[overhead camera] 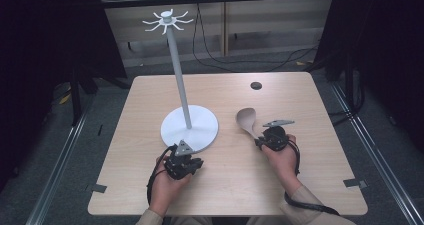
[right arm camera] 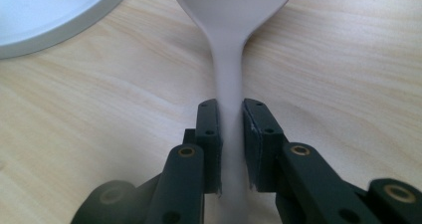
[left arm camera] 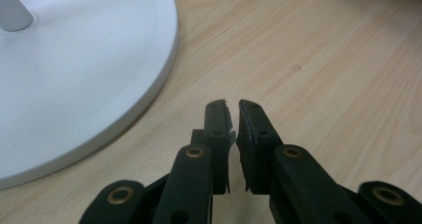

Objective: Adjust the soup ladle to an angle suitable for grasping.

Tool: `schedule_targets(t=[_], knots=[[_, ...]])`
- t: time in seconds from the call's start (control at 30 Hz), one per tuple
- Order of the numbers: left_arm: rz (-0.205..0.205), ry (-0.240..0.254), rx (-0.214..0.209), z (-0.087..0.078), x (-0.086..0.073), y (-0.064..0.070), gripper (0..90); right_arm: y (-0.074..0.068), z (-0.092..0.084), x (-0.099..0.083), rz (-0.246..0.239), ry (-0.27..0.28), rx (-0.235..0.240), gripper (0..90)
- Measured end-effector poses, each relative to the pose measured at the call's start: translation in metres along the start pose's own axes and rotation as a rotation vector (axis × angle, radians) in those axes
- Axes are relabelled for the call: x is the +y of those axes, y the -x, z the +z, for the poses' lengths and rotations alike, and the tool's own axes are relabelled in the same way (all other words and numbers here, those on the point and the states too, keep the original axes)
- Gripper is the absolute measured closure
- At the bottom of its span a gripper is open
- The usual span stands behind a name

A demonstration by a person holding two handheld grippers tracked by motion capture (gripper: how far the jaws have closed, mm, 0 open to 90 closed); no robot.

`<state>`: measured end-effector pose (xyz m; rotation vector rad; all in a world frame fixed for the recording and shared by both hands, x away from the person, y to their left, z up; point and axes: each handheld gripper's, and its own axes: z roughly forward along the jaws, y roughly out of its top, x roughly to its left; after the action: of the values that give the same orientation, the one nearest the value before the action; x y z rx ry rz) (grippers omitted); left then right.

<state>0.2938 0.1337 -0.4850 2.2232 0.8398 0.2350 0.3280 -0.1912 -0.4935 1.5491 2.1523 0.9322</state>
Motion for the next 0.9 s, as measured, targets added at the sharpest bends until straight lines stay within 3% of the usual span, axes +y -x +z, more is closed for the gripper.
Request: schedule_targets(t=[0.17,0.3,0.43,0.63,0.73,0.8,0.83,0.9], knots=[[0.008,0.006,0.008,0.0,0.0,0.0,83.0,0.001,0.004,-0.003,0.0,-0.005,-0.006,78.3],[0.007,0.01,0.0,0.001,0.0,0.001,82.7,0.001,0.004,-0.003,-0.009,0.003,0.016,76.8],[0.005,0.009,0.0,0.0,0.0,0.001,82.7,0.003,0.002,-0.005,-0.019,0.007,0.031,67.5],[0.008,0.004,0.007,0.0,0.0,0.001,82.2,0.008,-0.019,-0.015,-0.04,0.05,0.055,66.0],[0.009,0.001,0.002,0.0,0.0,0.002,82.0,0.021,-0.04,-0.026,-0.059,0.073,0.041,74.9],[0.012,0.004,-0.003,0.001,0.001,0.003,82.1,0.028,-0.049,-0.035,-0.067,0.051,0.043,83.8],[0.012,0.004,-0.003,0.001,0.001,0.003,82.0,0.028,-0.049,-0.035,-0.067,0.051,0.043,83.8],[0.012,-0.005,-0.001,0.001,0.001,0.004,82.0,0.034,-0.056,-0.047,-0.087,0.003,0.042,89.3]])
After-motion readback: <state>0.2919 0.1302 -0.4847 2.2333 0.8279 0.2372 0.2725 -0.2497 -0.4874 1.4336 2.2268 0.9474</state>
